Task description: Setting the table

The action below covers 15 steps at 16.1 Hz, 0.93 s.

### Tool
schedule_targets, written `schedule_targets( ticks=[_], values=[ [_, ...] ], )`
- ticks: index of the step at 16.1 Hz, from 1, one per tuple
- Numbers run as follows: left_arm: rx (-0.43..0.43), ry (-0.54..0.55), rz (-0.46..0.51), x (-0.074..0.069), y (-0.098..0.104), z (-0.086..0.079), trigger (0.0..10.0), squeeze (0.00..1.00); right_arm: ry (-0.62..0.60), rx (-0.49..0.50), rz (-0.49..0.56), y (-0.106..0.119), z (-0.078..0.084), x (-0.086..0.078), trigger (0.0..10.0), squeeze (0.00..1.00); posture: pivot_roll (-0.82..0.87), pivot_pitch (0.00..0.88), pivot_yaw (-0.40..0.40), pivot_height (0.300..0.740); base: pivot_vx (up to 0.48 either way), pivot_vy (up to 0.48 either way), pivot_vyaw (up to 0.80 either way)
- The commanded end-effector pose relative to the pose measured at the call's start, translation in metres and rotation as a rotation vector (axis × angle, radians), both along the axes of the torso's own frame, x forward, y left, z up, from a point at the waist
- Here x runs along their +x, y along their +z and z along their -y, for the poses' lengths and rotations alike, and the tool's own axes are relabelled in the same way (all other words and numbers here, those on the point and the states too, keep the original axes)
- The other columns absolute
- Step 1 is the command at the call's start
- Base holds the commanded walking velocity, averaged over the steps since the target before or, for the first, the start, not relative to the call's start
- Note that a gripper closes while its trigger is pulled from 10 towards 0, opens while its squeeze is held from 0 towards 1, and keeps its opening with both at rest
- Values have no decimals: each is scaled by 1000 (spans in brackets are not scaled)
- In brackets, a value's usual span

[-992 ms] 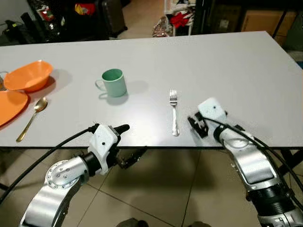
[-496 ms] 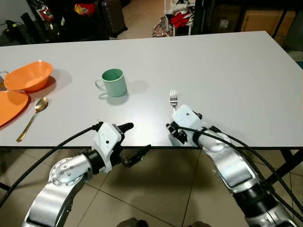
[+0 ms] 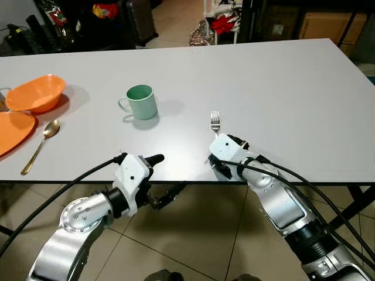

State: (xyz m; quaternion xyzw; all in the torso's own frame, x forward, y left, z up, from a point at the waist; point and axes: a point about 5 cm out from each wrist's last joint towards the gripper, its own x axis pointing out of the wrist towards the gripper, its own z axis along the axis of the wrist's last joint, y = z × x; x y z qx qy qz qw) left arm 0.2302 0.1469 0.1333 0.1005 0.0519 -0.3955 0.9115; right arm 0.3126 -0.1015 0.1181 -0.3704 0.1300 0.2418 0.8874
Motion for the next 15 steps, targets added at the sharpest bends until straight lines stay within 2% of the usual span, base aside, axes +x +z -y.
schedule_targets(
  ticks=[1,5,6,7,8,9,10,11,12,13,14,15],
  values=[
    [18,6,17,-1,3,-2,10000,0,-3,-34,-36,-10,2,-2,10000,0,-92,54,114,740,0,0,0],
    [22,14,21,-1,4,-4,10000,0,-15,-36,-36,-9,6,0,10000,0,-90,45,116,740,0,0,0],
    [21,13,23,0,4,-5,10000,0,-21,15,-40,-6,5,1,10000,0,-89,41,119,740,0,0,0],
    [15,14,24,0,5,-4,10000,0,-25,101,-40,1,3,0,10000,0,-88,38,119,740,0,0,0],
    [0,18,28,0,7,-4,10000,0,-23,248,-40,14,0,-4,10000,0,-85,32,119,740,0,0,0],
    [-22,25,29,1,9,-5,10000,0,-23,328,-30,23,0,-7,10000,0,-85,31,119,740,0,0,0],
    [-98,50,16,1,17,-4,10000,0,-36,547,10,52,12,-24,10000,0,-83,25,113,740,0,0,0],
    [-119,59,10,1,21,-4,10000,0,-64,623,34,62,20,-33,10000,0,-89,20,112,740,0,0,0],
    [-91,69,21,-1,23,-2,10000,0,-155,688,64,63,34,-46,10000,0,-94,21,116,740,0,0,0],
    [-47,110,39,-1,25,-1,10000,251,-244,709,92,59,47,-61,10000,0,-106,8,127,740,0,0,0],
    [-44,152,50,1,25,-2,10000,251,-273,708,110,57,50,-66,10000,0,-106,8,127,740,0,0,0],
    [-89,281,94,11,30,-2,10000,1000,-371,705,144,50,58,-78,10000,424,-133,11,148,740,0,0,800]
  ],
)
